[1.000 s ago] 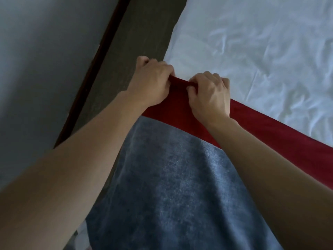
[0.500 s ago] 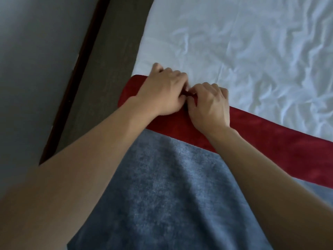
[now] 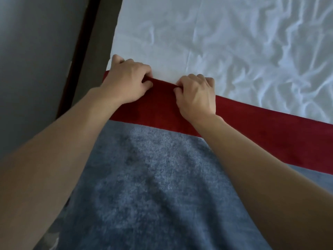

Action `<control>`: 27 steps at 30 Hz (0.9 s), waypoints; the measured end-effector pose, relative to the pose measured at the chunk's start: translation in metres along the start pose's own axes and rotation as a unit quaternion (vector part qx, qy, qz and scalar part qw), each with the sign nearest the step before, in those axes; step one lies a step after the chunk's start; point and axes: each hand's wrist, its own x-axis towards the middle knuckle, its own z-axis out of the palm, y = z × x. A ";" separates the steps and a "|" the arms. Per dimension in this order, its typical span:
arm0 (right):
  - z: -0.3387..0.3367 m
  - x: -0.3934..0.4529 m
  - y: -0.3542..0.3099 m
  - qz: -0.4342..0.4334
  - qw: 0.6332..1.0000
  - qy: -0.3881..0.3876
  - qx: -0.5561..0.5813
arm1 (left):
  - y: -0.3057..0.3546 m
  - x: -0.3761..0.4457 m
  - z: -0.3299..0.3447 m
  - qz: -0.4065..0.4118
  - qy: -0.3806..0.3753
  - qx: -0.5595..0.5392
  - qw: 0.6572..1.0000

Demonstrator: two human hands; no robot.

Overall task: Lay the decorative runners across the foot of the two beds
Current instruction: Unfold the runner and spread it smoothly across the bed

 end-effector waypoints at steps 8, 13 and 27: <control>-0.045 -0.054 0.112 0.024 0.998 0.039 -0.036 | 0.115 0.027 0.035 0.081 -0.017 -0.012 0.996; -0.077 -0.088 0.198 0.057 0.995 0.041 -0.065 | 0.194 0.041 0.060 0.092 -0.028 -0.016 0.995; -0.111 -0.095 0.332 0.024 0.996 0.069 -0.047 | 0.329 0.086 0.091 0.022 0.000 0.026 0.999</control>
